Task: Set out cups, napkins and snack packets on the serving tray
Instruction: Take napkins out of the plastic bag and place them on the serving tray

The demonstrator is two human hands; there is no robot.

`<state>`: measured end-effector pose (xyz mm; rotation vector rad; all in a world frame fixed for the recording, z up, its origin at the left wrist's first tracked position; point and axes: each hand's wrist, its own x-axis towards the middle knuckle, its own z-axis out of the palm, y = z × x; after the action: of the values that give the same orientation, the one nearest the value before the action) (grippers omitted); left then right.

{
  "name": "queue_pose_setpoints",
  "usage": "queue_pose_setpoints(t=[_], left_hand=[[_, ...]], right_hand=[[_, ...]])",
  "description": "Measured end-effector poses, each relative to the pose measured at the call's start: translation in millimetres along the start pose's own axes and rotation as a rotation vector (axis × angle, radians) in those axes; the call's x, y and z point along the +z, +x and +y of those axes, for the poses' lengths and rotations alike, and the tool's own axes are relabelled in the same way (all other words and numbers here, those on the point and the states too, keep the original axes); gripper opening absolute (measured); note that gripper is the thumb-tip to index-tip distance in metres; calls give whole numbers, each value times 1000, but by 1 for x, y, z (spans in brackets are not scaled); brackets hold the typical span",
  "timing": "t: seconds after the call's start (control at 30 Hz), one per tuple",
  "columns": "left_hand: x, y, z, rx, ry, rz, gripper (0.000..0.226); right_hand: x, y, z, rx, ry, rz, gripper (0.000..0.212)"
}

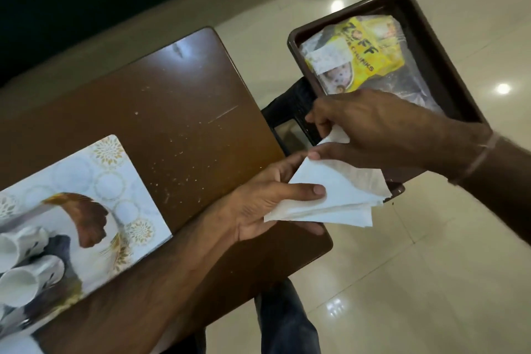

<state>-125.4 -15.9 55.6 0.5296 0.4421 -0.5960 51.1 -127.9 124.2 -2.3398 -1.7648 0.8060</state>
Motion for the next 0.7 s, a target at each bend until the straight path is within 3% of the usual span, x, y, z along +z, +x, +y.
queue_pose_setpoints(t=[0.13, 0.27, 0.5, 0.7], left_hand=[[-4, -8, -1, 29, -49, -12, 60], [-7, -14, 1, 65, 8, -15, 52], [-17, -27, 3, 85, 217, 82, 50], [-36, -51, -2, 105, 275, 162, 44]], right_hand=[[-7, 7, -14, 159, 248, -76, 35], [-2, 18, -20, 219, 316, -232, 36], [-13, 27, -11, 97, 261, -487, 25], [-11, 43, -7, 144, 400, -460, 29]])
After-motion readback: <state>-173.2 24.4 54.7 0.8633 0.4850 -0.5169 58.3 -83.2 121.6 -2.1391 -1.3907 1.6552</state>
